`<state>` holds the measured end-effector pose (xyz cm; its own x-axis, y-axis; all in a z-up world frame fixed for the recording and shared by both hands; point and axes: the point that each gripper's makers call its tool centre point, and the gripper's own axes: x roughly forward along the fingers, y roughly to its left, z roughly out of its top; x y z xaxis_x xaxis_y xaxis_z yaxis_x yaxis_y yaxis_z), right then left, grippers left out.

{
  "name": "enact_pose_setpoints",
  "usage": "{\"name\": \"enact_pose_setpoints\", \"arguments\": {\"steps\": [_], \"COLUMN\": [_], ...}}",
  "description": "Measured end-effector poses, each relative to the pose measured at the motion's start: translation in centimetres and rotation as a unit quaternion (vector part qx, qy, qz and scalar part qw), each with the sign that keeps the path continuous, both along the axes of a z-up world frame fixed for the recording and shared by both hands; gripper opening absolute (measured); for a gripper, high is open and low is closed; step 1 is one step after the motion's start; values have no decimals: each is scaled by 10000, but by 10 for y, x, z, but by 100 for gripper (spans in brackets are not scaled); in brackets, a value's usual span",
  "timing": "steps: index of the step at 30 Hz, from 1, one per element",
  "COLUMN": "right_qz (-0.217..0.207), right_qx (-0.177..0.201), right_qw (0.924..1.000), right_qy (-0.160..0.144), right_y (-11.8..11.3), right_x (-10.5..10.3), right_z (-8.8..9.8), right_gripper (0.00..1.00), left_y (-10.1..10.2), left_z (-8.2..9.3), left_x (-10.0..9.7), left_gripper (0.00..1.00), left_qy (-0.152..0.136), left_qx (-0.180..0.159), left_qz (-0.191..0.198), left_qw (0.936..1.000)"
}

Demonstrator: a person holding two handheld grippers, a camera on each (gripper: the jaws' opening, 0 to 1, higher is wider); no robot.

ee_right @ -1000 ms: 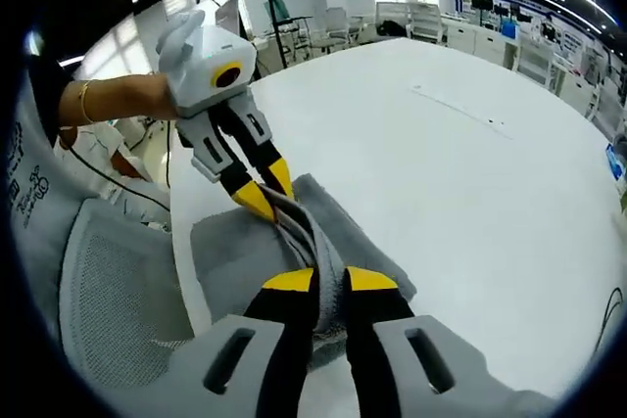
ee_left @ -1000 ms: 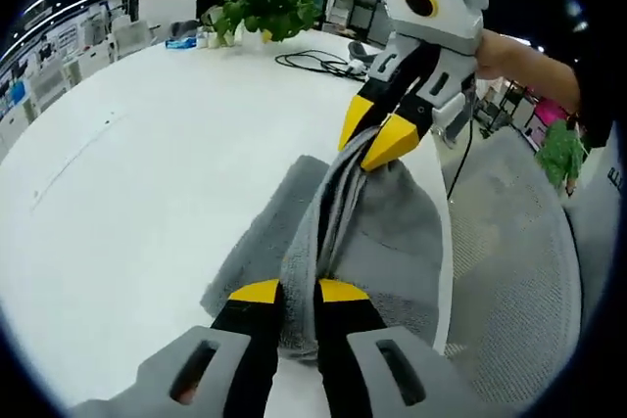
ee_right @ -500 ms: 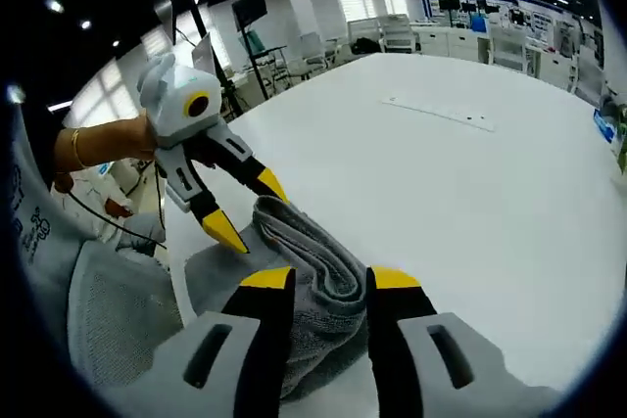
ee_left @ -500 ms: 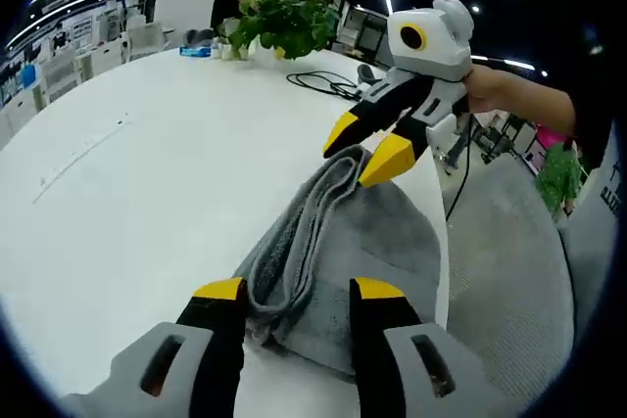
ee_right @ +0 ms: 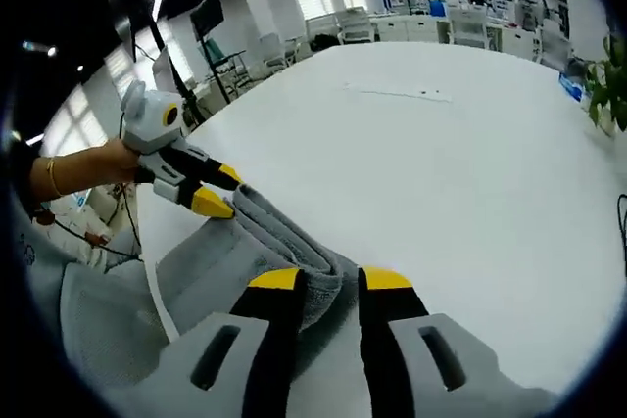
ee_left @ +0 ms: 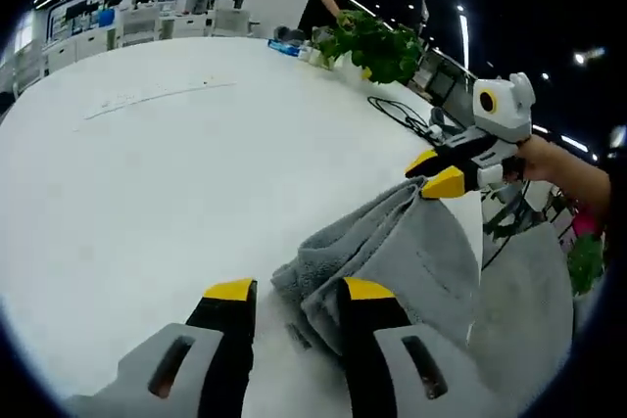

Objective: Fold the towel on the table until its edges align and the towel forms a compact rectangular stack.

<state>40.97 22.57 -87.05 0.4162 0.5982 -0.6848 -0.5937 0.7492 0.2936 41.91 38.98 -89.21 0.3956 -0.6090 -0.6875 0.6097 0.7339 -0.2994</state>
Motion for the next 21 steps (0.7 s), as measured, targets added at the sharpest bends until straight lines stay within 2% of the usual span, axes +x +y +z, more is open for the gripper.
{"name": "enact_pose_setpoints", "arguments": {"steps": [5,8,13,14,21], "right_qz": [-120,-152,146,179,248], "right_qx": [51,39,-101,-131,-162], "right_qw": [9998,9996,9998,9997,9995], "right_qy": [161,215,96,56,79], "right_y": [2,3,8,8,11], "right_x": [-1,0,-2,-2,-1], "right_z": [-15,-22,-33,-34,-37], "right_gripper": [19,19,15,14,10], "left_y": [-6,-5,-8,-11,-12], "left_z": [-8,-16,-16,-17,-18], "left_x": [-4,-4,-6,-10,-7], "left_gripper": [31,31,23,19,16], "left_qy": [141,86,97,201,100], "left_qx": [-127,42,-106,-236,-218], "left_qz": [77,48,78,67,31], "left_qw": [9998,9999,9999,9995,9997]}}
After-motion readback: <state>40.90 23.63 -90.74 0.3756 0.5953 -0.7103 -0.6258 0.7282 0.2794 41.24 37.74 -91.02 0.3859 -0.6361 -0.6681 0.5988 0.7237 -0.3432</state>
